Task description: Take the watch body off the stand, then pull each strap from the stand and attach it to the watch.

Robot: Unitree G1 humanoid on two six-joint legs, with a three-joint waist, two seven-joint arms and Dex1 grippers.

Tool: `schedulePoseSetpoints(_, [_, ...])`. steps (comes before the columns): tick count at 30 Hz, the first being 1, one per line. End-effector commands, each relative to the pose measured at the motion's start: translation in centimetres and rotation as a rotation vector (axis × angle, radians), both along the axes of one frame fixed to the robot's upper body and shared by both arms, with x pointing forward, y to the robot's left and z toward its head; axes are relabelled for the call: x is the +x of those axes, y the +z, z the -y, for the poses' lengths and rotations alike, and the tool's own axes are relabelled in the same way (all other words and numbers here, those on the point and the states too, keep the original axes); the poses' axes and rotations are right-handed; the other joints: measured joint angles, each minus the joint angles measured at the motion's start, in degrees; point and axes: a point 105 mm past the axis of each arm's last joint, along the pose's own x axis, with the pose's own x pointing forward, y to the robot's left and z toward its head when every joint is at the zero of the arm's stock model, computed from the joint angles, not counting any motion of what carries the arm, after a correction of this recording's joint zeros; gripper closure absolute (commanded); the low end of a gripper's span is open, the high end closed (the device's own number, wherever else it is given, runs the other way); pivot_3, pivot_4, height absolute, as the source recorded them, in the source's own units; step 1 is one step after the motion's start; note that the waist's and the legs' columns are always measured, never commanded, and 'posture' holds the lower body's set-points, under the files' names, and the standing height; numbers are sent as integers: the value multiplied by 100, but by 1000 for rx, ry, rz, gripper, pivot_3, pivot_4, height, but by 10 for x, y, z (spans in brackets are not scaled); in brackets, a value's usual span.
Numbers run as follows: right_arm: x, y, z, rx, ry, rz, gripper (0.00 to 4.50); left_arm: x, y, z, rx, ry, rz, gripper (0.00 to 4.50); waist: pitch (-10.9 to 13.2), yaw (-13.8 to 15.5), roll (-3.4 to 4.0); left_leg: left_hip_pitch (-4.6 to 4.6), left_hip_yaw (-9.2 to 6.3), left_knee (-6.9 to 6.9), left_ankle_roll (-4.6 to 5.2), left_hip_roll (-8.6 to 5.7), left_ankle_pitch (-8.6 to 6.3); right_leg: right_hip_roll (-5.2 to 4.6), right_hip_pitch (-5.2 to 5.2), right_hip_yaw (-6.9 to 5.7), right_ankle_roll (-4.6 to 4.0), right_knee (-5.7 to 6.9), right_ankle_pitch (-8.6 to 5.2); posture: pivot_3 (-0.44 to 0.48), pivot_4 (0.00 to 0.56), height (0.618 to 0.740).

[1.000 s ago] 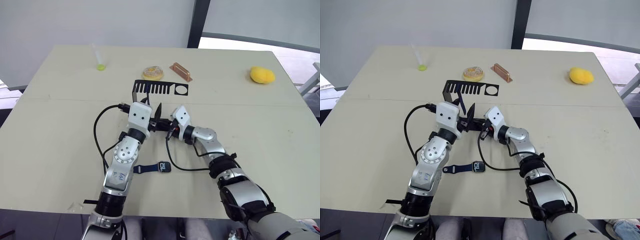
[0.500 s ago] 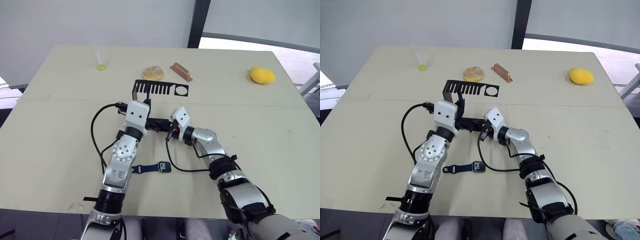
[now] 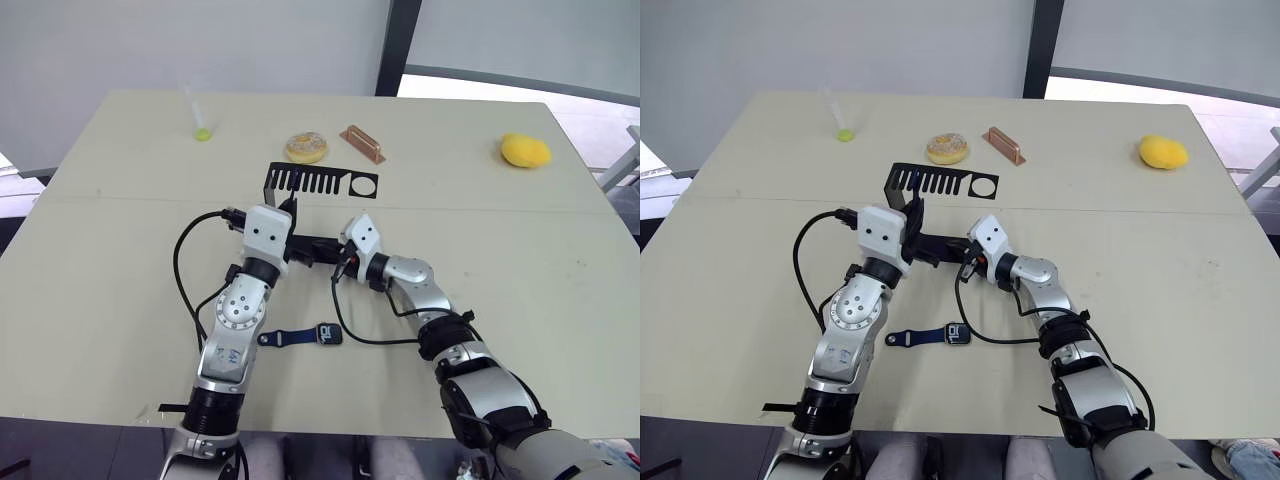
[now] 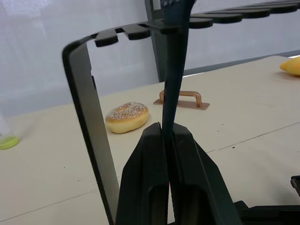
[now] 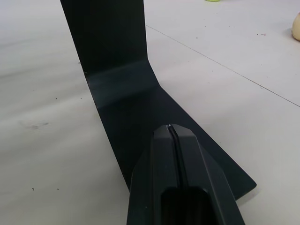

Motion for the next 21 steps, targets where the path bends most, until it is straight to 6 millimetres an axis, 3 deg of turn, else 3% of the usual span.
schedulePoseSetpoints(1, [-9, -35, -1, -58, 4, -111, 4500, -6, 23, 7, -27, -37, 90, 4424, 0, 0, 0, 0, 0, 0, 0, 0, 0, 0, 0, 0, 0, 0, 0, 0, 150, 740])
schedulePoseSetpoints(10, [-11, -42, -3, -73, -2, -147, 4500, -6, 19, 17, -28, -104, 56, 4424, -2, -2, -2, 1, 0, 0, 0, 1, 0, 1, 1, -1, 0, 0, 0, 0, 150, 740])
schedulePoseSetpoints(21, [-11, -46, -3, -83, -18, -165, 4500, -22, 29, 8, -44, -161, 111, 4424, -3, -16, -1, 3, 0, 0, -1, 2, 0, 1, 2, 1, 0, 0, 0, 0, 150, 740])
